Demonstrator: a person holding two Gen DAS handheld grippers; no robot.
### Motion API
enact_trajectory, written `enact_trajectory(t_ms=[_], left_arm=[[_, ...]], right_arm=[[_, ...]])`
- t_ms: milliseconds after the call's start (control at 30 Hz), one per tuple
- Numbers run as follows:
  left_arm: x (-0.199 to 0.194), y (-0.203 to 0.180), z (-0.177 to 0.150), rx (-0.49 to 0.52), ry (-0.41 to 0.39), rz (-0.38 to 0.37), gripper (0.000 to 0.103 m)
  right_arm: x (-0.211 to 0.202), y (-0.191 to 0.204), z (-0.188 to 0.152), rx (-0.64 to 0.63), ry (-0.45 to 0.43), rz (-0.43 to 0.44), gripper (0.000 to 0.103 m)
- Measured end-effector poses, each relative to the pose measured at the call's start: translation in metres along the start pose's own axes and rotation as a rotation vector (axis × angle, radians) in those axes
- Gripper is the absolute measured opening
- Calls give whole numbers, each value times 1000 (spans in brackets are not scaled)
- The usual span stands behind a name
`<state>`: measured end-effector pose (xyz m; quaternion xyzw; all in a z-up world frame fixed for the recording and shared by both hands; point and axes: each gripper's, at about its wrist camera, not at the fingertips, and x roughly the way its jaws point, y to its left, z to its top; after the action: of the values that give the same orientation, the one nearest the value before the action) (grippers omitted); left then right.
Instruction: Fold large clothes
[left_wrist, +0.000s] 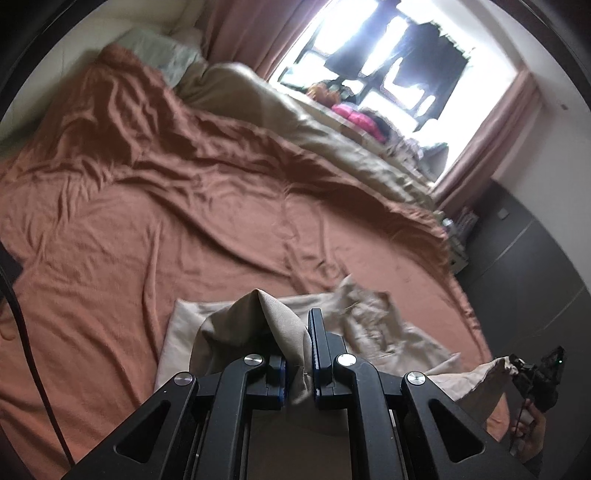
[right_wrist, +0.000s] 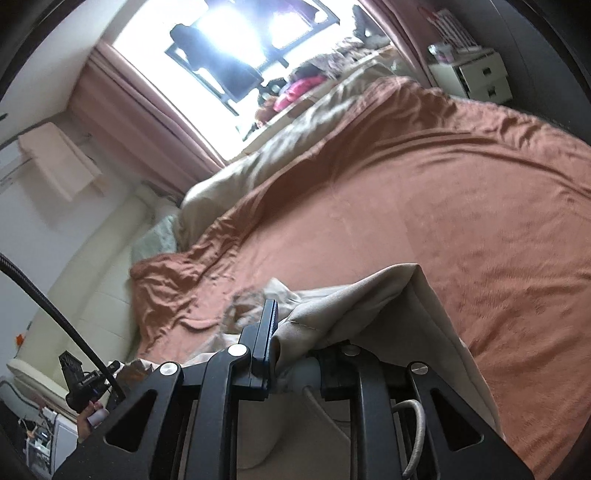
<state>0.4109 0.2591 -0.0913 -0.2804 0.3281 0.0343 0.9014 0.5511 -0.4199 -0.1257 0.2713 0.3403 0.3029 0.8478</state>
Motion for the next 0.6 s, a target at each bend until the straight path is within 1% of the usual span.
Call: enact_trajectory(t_ms=[100,133,167,200,233,267,300,333,367,433,467,533,567,600], left_arm=[[27,9,-3,-24,62,23,12],[35,12,-3,-25,79,23,18],[41,14,-4,-32,93,21,32],[46,17,-4,-42,108,11,42],[51,19,-3,-54,120,1,59],[53,21,-3,-64,126,-9,67],[54,21,-3,-64,124,-13,68],[53,19,-2,-58,119,-7,70],[51,18,-3,-50,109,8,77],[43,14,-3,-27,67,56,86],[39,11,-4,-16,46,67,87],[36,6,-5,6,31,75,87],[37,1,-7,24,33,75,87],[41,-6,-10,48,51,74,87]], right_arm=[[21,-3,4,26,31,-30,17],[28,-1,6,29,38,-48,20],[34,2,7,27,47,-72,21],[39,2,9,25,50,-87,31],[41,6,11,19,51,-104,55],[41,10,13,11,42,-111,71],[39,15,15,3,24,-111,93],[37,19,17,-4,11,-112,95],[36,24,20,-9,9,-109,95],[34,31,22,-3,16,-96,95],[33,35,22,-4,22,-92,95],[31,49,21,-34,37,-93,95],[32,58,20,-64,56,-100,95],[33,63,18,-87,77,-105,95]])
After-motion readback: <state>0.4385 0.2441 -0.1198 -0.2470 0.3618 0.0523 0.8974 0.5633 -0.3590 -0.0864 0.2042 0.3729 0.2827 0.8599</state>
